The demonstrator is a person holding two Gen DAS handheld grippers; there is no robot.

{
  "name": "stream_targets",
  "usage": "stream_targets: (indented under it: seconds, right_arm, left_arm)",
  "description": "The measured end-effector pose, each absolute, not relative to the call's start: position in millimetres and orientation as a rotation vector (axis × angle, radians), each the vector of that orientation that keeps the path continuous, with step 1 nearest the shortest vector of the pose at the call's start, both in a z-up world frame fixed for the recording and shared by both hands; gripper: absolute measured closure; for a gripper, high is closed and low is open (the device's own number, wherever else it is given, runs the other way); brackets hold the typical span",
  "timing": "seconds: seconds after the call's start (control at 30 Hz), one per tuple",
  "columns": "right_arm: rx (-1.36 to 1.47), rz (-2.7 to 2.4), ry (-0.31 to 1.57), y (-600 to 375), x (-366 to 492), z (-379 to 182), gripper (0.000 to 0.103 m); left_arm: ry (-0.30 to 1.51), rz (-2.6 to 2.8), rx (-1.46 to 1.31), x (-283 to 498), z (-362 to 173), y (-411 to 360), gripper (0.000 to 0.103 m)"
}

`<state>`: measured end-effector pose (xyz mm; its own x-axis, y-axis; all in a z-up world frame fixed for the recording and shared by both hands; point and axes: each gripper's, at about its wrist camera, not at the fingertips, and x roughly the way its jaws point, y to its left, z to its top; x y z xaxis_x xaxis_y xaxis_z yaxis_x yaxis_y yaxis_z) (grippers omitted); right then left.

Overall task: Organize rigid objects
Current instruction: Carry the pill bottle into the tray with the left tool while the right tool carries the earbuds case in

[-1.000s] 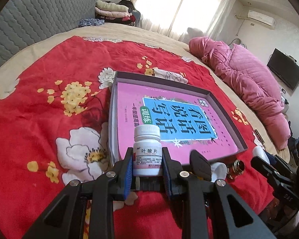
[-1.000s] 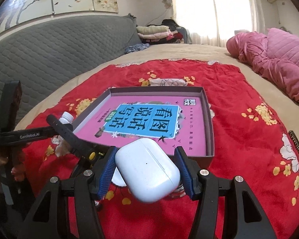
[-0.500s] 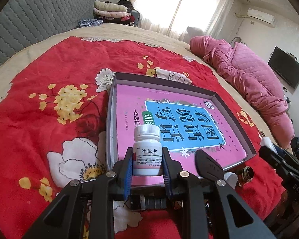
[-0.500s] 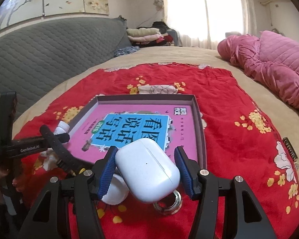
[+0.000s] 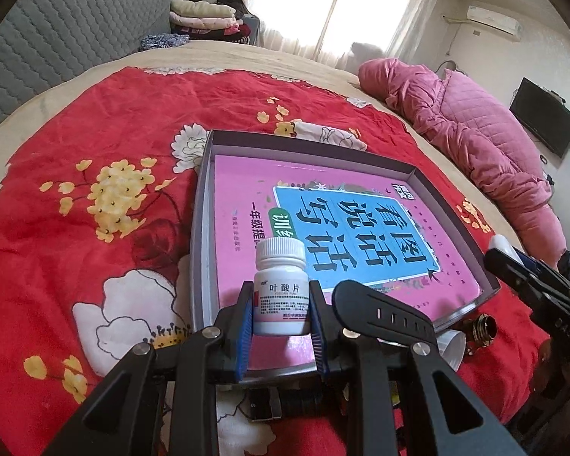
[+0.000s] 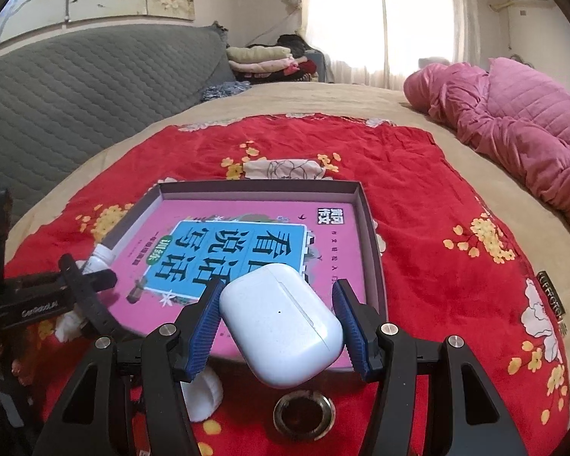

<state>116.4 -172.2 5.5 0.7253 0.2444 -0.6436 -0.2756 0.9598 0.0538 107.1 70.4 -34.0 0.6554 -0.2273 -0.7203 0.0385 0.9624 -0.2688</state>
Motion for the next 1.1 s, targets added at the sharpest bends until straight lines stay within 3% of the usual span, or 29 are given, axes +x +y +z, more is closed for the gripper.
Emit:
stream_targets:
  seconds: [1.1]
  right_arm:
    - [-0.152, 0.197, 0.877, -163, 156, -43, 0.043]
  left_arm:
    - [0.856, -0.156, -0.218, 121, -40, 66, 0.076]
